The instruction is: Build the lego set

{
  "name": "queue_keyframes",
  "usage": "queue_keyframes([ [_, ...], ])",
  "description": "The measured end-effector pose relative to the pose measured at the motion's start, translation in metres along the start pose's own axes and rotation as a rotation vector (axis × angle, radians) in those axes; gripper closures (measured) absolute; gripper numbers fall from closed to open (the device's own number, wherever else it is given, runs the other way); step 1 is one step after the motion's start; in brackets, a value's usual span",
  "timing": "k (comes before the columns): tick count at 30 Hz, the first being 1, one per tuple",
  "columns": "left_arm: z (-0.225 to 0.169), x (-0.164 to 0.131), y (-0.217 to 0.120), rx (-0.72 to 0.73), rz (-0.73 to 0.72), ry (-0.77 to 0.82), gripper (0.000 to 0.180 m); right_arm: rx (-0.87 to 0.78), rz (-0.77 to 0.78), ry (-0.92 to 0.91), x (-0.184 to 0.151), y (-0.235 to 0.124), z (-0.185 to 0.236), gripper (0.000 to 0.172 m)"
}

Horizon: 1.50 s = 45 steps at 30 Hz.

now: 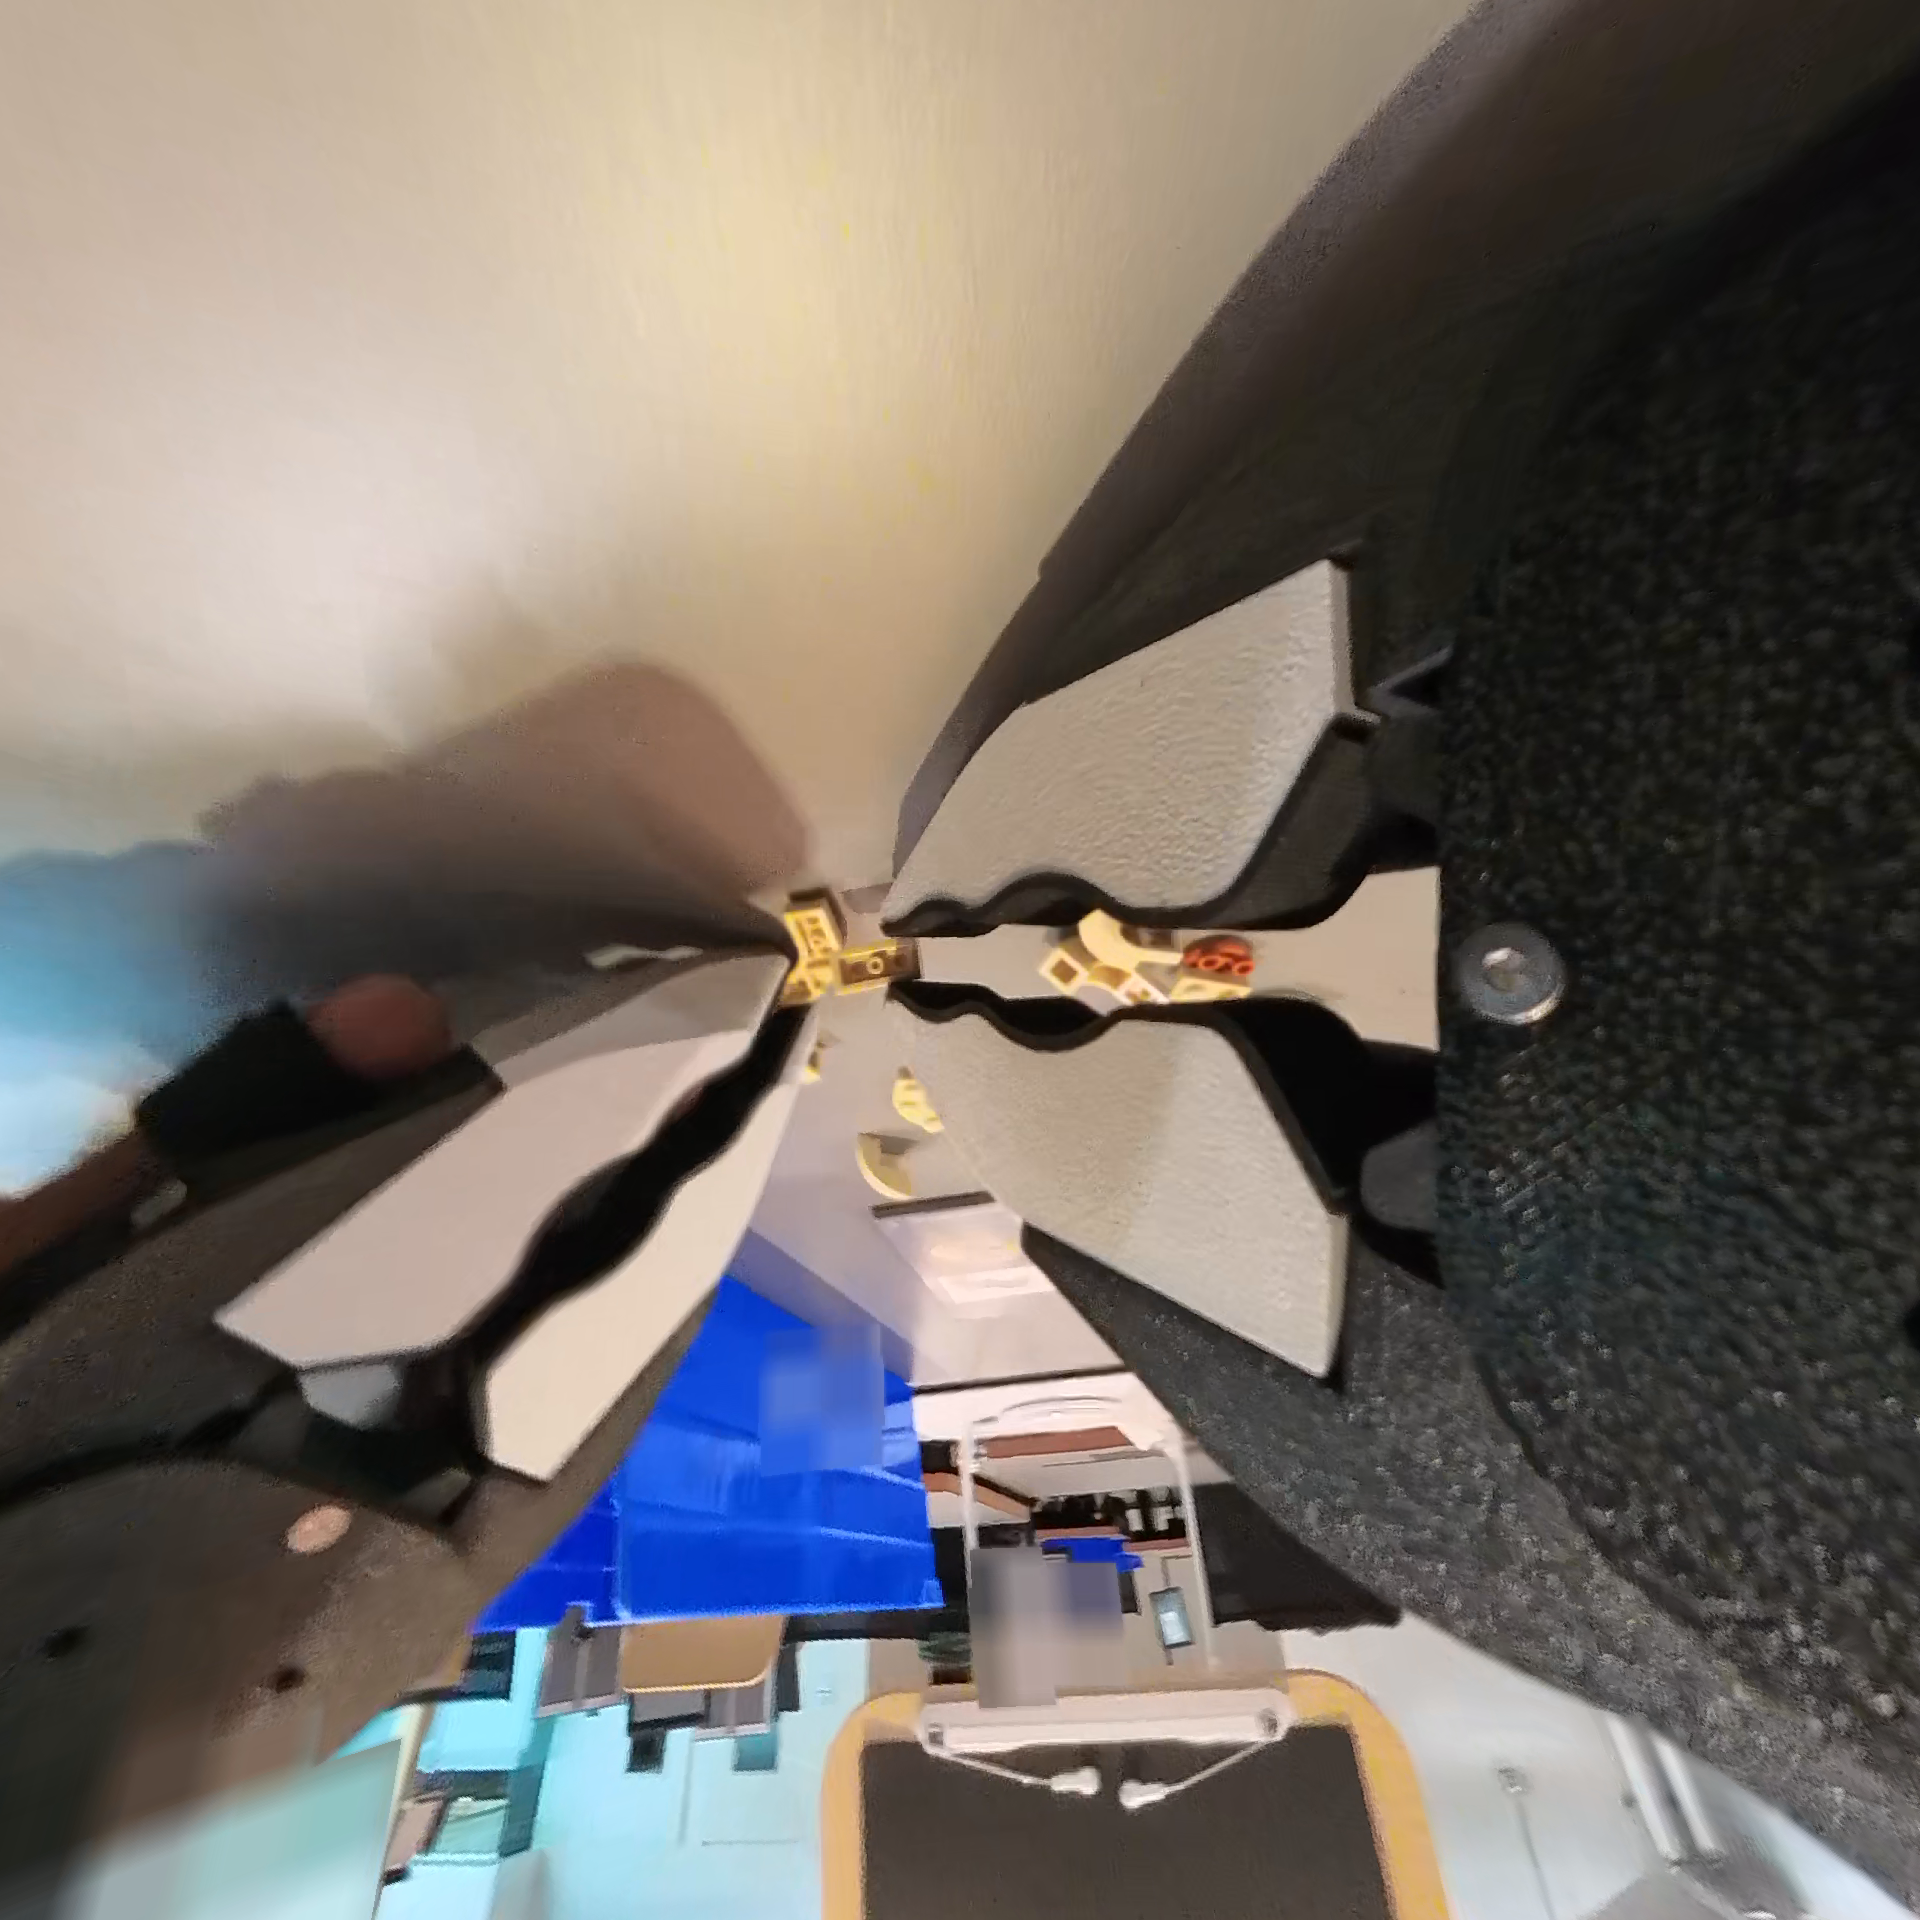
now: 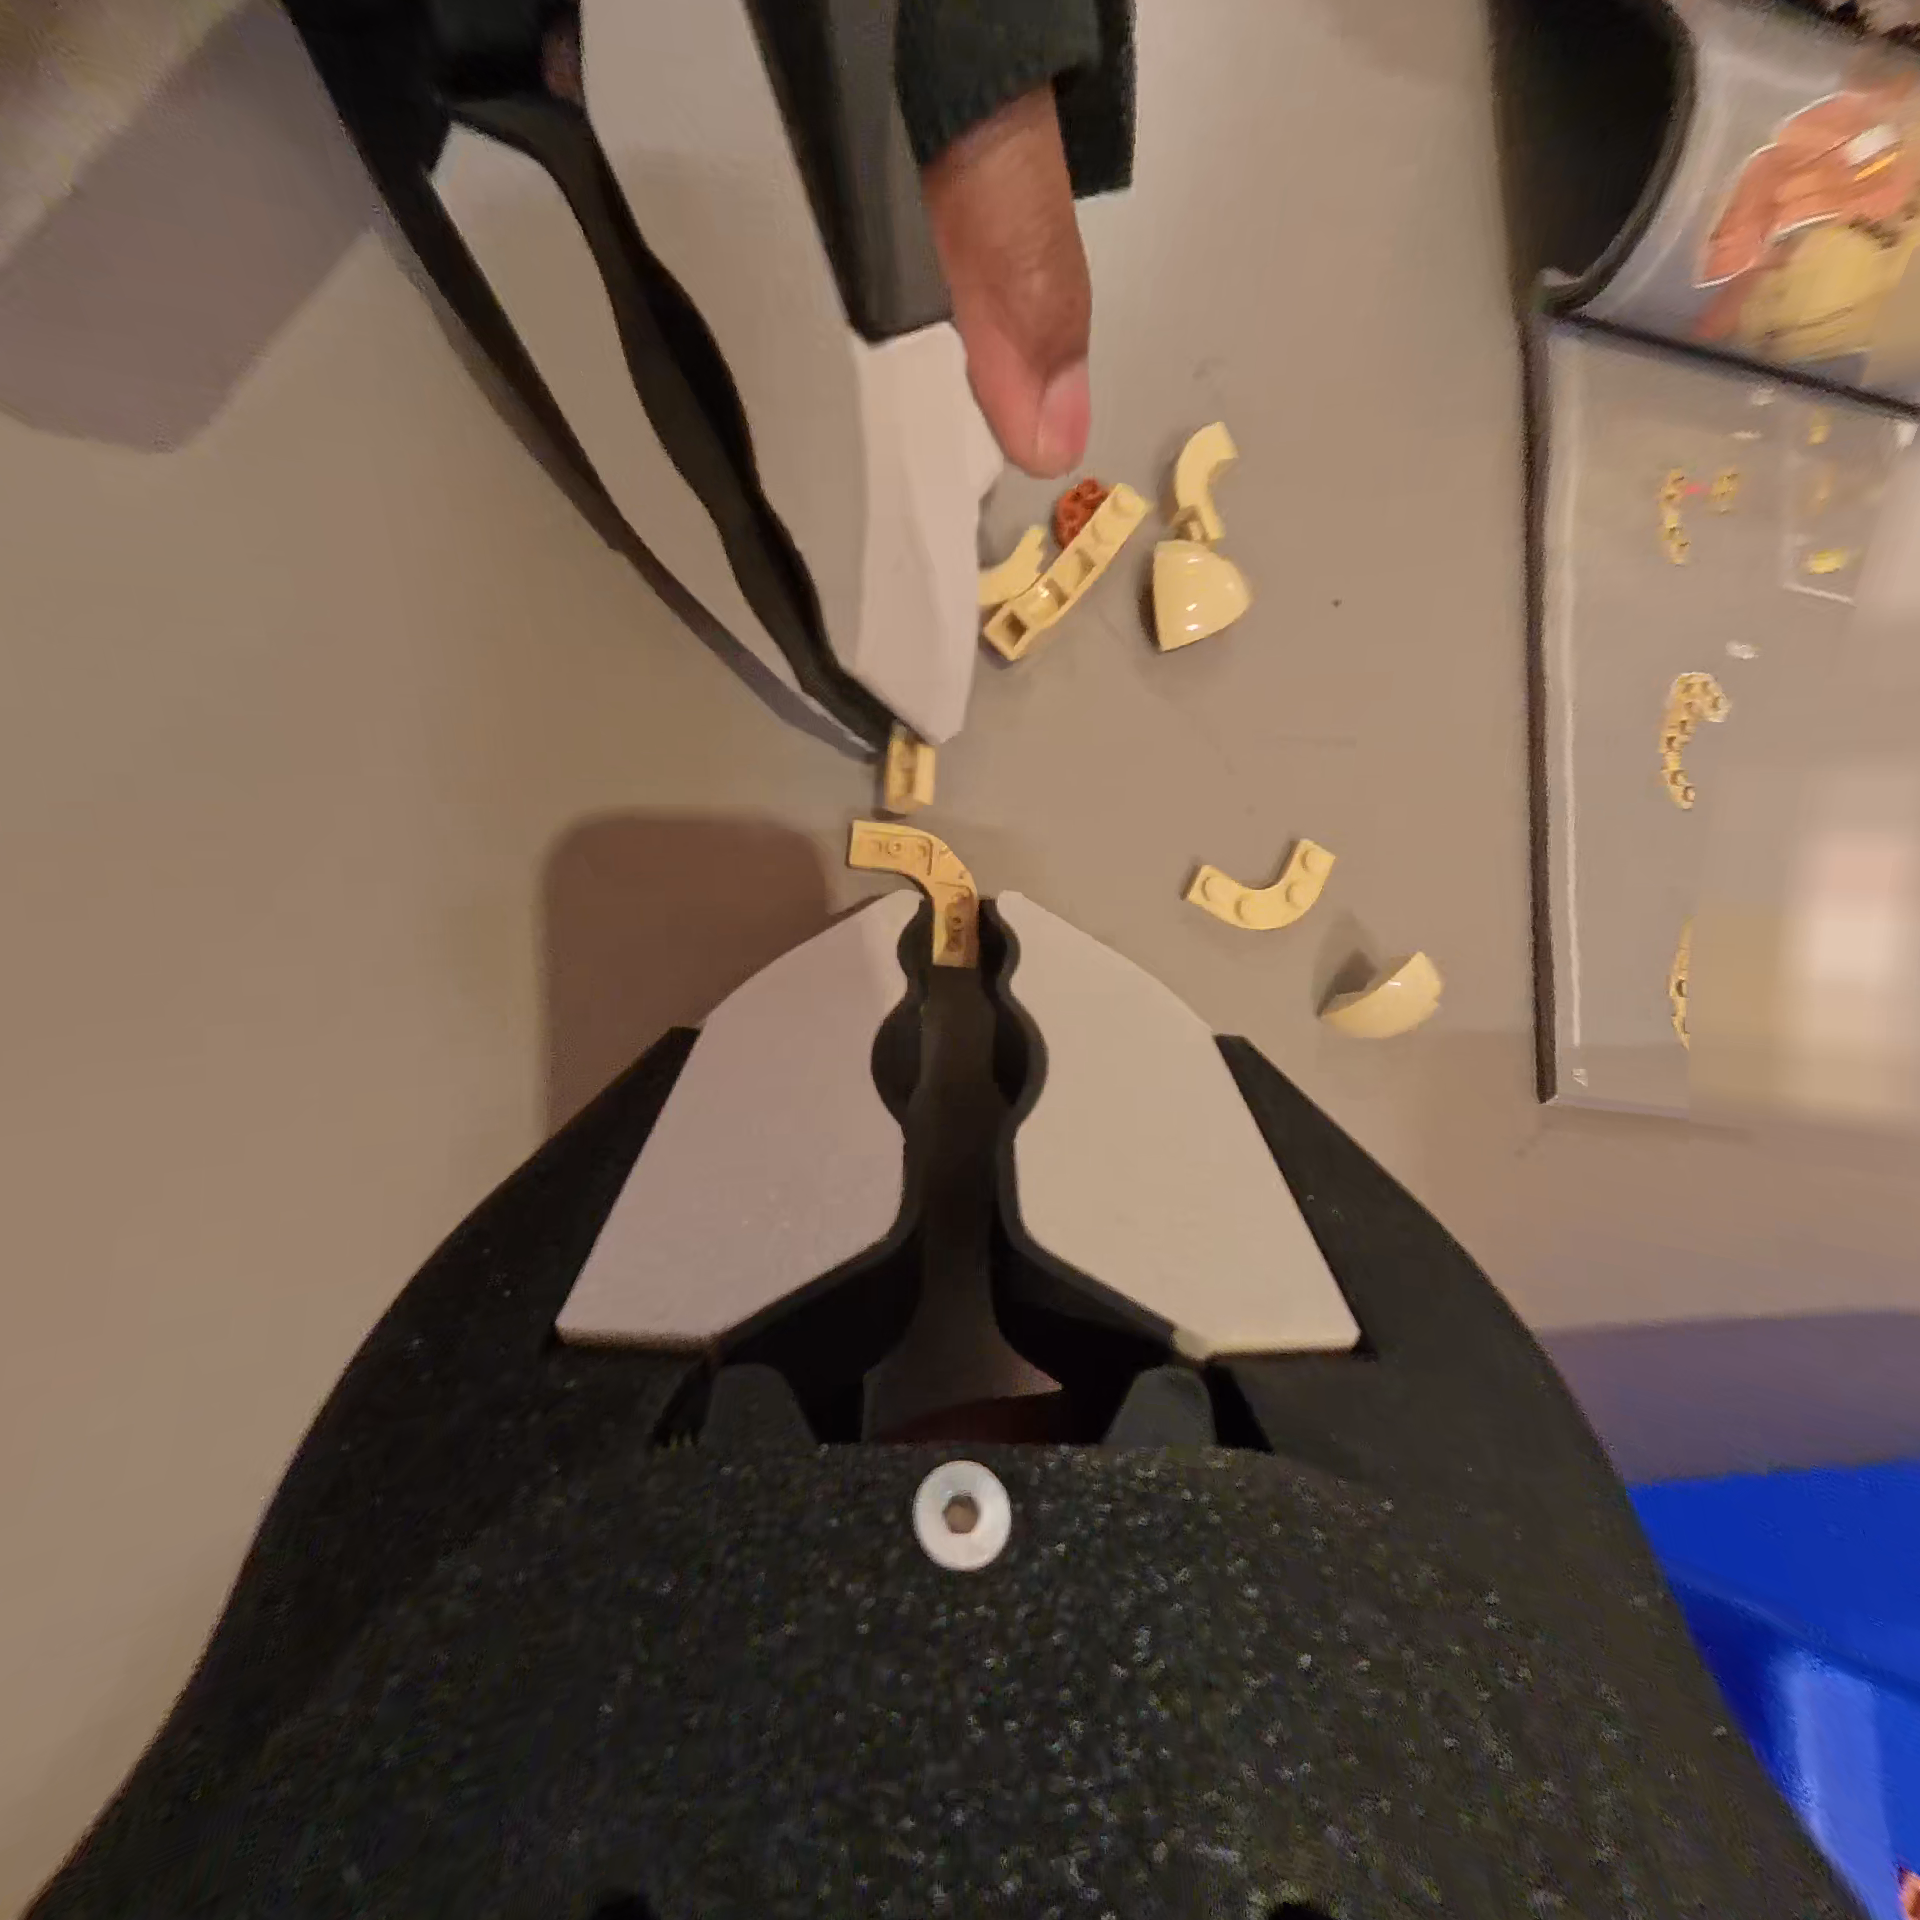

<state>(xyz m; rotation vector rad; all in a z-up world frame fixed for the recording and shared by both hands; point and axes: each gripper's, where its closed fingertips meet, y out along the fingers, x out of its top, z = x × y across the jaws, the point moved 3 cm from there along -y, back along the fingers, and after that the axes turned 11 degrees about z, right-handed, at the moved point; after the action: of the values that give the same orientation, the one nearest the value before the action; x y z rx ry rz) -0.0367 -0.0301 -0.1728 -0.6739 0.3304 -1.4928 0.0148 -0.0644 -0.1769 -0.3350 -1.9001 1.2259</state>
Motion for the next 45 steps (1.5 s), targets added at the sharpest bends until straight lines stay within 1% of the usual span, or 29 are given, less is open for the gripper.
queue_keyframes([
  [2,0.006,-0.006,0.002,0.017,0.029,-0.053,0.172,-0.042,-0.066,0.032,0.004,-0.003,-0.002,0.164],
  [5,0.013,-0.012,0.004,0.032,0.061,-0.13,0.173,-0.15,-0.168,0.101,0.009,-0.014,-0.013,0.164],
  [8,0.019,-0.017,0.006,0.04,0.092,-0.217,0.173,-0.208,-0.25,0.178,0.015,-0.024,-0.022,0.164],
  [12,0.028,-0.017,0.006,0.005,0.058,-0.408,0.173,-0.3,-0.212,0.181,0.015,-0.024,-0.028,0.164],
  [13,0.029,-0.018,0.006,0.003,0.058,-0.433,0.173,-0.313,-0.2,0.185,0.015,-0.024,-0.028,0.164],
  [16,0.029,-0.02,0.007,0.009,0.083,-0.433,0.173,-0.367,-0.187,0.217,0.016,-0.025,-0.032,0.164],
  [20,0.029,-0.016,0.009,0.018,0.094,-0.445,0.173,-0.383,-0.165,0.256,0.016,-0.021,-0.032,0.164],
  [23,0.03,-0.017,0.009,0.025,0.103,-0.477,0.173,-0.426,-0.138,0.246,0.014,-0.019,-0.033,0.164],
  [28,0.032,-0.018,0.009,0.033,0.107,-0.501,0.173,-0.446,-0.103,0.24,0.013,-0.012,-0.03,0.164],
  [34,0.026,-0.015,0.012,0.015,0.115,-0.452,0.173,-0.437,-0.035,0.205,0.009,-0.002,-0.024,0.164],
  [38,0.022,-0.009,0.013,0.01,0.101,-0.398,0.173,-0.424,-0.031,0.191,0.01,-0.001,-0.022,0.163],
  [42,0.022,-0.006,0.012,0.009,0.08,-0.382,0.173,-0.418,-0.03,0.179,0.009,0.0,-0.02,0.164],
  [45,0.02,-0.008,0.013,0.001,0.096,-0.352,0.173,-0.412,-0.032,0.167,0.009,-0.001,-0.019,0.164],
])
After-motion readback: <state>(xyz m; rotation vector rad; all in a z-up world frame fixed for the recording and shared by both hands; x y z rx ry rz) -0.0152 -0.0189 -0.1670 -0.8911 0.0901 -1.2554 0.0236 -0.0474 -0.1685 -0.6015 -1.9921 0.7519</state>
